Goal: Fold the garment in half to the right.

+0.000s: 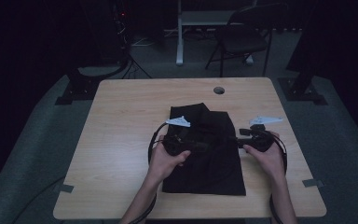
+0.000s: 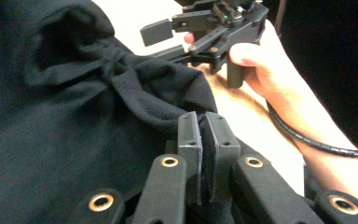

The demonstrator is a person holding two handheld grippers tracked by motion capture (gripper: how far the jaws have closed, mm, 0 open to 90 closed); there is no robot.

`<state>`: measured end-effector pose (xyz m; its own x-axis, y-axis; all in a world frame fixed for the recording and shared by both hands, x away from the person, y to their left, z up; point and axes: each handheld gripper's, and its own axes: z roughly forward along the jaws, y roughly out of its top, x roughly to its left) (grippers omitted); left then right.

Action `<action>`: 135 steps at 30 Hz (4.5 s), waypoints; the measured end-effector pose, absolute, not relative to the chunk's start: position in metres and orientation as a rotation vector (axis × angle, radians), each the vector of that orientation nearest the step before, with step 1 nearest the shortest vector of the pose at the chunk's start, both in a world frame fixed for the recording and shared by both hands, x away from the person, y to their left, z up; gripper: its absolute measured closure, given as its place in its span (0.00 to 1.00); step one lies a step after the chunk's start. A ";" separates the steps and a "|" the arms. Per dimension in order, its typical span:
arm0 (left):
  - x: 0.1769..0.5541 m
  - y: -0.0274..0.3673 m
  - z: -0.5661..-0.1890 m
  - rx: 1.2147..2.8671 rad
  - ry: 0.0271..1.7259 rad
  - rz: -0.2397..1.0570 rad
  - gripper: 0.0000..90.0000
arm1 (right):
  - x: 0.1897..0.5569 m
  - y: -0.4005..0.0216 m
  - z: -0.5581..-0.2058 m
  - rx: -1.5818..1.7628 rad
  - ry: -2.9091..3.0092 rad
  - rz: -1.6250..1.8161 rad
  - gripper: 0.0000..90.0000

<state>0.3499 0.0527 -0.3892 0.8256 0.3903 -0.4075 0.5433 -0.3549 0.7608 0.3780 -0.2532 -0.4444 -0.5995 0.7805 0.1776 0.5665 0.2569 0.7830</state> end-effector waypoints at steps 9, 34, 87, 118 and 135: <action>0.350 0.019 -0.382 2.027 0.608 -0.226 0.96 | 0.379 -0.257 -0.444 1.283 2.259 1.267 0.36; 0.314 -0.041 -0.395 2.140 0.403 -0.384 0.96 | 0.379 -0.258 -0.444 1.297 2.243 1.273 0.36; 0.395 0.052 -0.404 1.962 0.888 0.235 0.50 | 0.379 -0.255 -0.445 1.277 2.268 1.268 0.35; 0.435 -0.012 -0.354 2.041 0.794 0.107 0.96 | 0.379 -0.258 -0.447 1.293 2.276 1.288 0.35; 0.489 -0.059 -0.389 2.127 0.941 0.028 0.94 | 0.379 -0.261 -0.447 1.315 2.263 1.297 0.35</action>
<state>0.4887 -0.0589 -0.3890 0.7238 0.6322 -0.2764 0.6149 -0.4093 0.6740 0.3790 -0.2615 -0.4474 -0.5753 0.7862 0.2255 0.5921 0.2102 0.7780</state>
